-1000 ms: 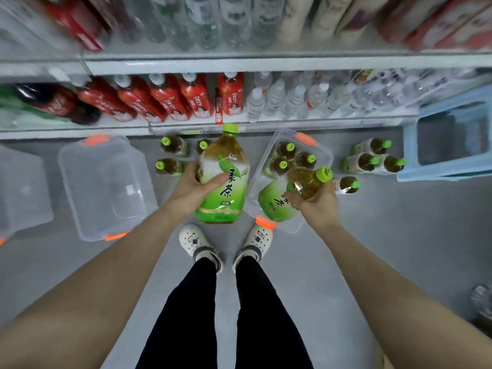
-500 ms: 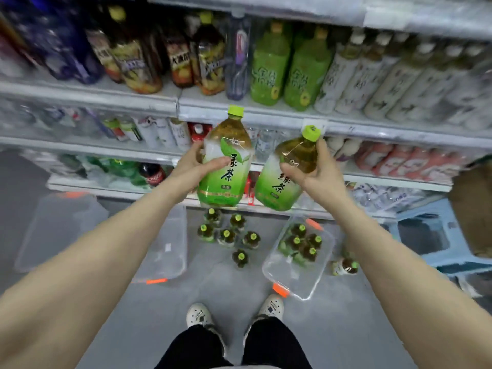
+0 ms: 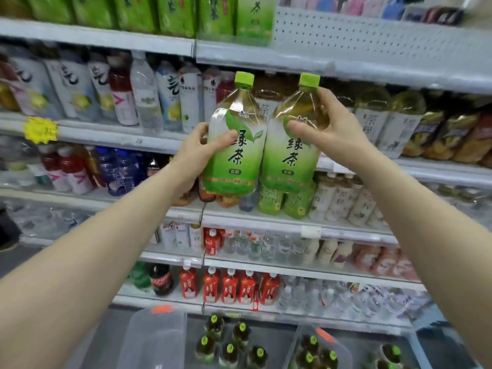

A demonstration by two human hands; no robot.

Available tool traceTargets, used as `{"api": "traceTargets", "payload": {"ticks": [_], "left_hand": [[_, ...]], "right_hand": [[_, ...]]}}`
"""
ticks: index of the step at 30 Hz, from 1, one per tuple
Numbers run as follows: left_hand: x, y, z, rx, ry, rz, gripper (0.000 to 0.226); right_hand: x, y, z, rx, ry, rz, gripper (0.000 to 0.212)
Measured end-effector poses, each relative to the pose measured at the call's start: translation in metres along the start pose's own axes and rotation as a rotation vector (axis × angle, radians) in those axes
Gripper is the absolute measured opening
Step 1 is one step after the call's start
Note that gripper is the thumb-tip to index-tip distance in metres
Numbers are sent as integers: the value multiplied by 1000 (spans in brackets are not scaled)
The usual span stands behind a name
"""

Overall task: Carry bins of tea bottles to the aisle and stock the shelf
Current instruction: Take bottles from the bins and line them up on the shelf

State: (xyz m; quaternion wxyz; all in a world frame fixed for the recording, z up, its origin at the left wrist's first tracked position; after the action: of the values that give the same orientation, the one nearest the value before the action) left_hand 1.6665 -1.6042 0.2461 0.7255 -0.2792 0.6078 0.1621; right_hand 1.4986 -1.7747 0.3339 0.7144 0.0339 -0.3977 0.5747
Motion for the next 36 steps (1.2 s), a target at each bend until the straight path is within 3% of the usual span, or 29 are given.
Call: {"api": "traceTargets", "payload": {"ticks": [8, 13, 16, 20, 23, 28, 36], "left_hand": [[-110, -65, 17, -93, 23, -173, 85], [-154, -96, 30, -179, 34, -255, 65], [-172, -115, 44, -226, 43, -288, 63], [-189, -144, 60, -220, 27, -334, 66], [-194, -168, 69, -191, -3, -339, 70], [-192, -205, 79, -161, -26, -319, 54], [-185, -236, 94, -148, 37, -311, 56]], "right_hand": [[60, -88, 86, -27, -17, 148, 59], [72, -146, 130, -33, -47, 202, 52], [72, -182, 150, -71, -60, 215, 62], [51, -232, 166, -113, -68, 194, 58], [24, -268, 165, -123, -67, 151, 68], [-18, -314, 160, -157, -140, 90, 88], [-48, -360, 139, -113, -121, 101, 61]]}}
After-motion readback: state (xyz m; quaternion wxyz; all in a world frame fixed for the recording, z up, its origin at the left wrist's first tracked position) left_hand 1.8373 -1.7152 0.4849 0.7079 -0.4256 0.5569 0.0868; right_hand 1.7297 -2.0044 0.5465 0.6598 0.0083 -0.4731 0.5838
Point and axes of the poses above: each hand's wrist, its own y-axis away from the middle knuckle, its own z-axis out of the back of the hand, x = y × z, the point moved 10 cm from there along -y, towards the middle knuckle, and after that the axes turned 9 degrees about x, right-handed, at the moved point
